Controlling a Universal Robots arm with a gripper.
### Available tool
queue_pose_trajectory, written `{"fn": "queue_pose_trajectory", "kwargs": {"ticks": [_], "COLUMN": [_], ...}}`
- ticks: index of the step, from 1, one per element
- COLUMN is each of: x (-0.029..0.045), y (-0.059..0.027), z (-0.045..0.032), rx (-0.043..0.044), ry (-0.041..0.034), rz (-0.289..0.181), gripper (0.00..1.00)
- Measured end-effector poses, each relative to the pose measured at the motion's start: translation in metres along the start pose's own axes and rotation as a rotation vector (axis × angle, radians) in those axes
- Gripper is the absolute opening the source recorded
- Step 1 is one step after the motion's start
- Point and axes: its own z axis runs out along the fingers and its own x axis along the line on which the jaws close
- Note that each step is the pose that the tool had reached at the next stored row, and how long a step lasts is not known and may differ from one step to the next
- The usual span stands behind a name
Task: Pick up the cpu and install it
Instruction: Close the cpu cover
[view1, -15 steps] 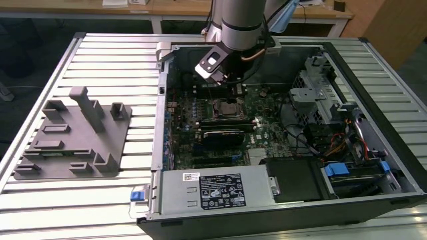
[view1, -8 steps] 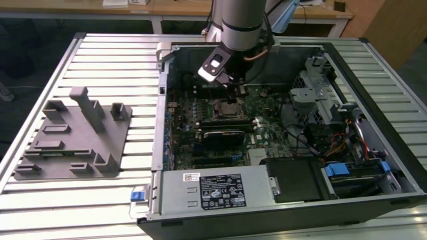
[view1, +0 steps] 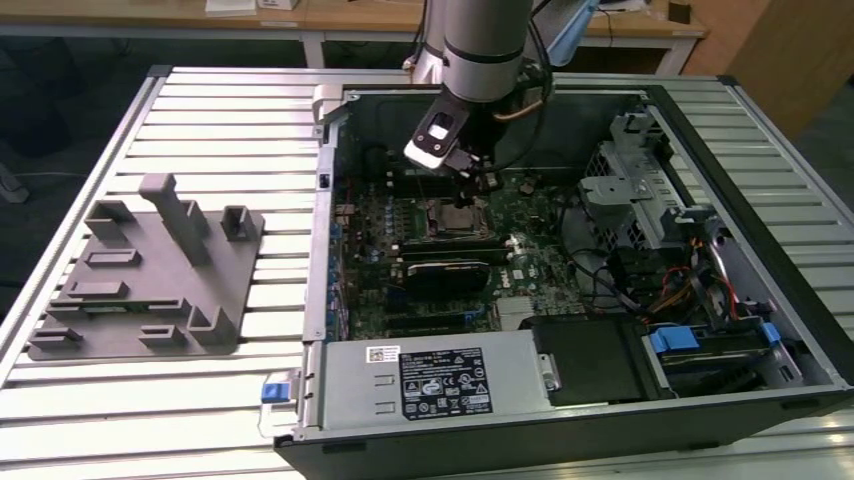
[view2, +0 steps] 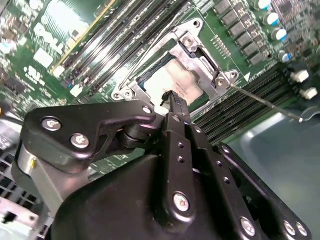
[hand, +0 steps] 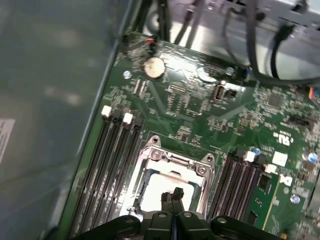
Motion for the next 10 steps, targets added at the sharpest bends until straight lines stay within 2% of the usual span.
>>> {"fn": "queue_pose_trajectory", "kwargs": {"ticks": [10], "x": [0.0], "y": [0.0], "z": [0.0002], "rx": [0.0006], "ry": [0.0044], "rz": [-0.183], "gripper": [0.11]}}
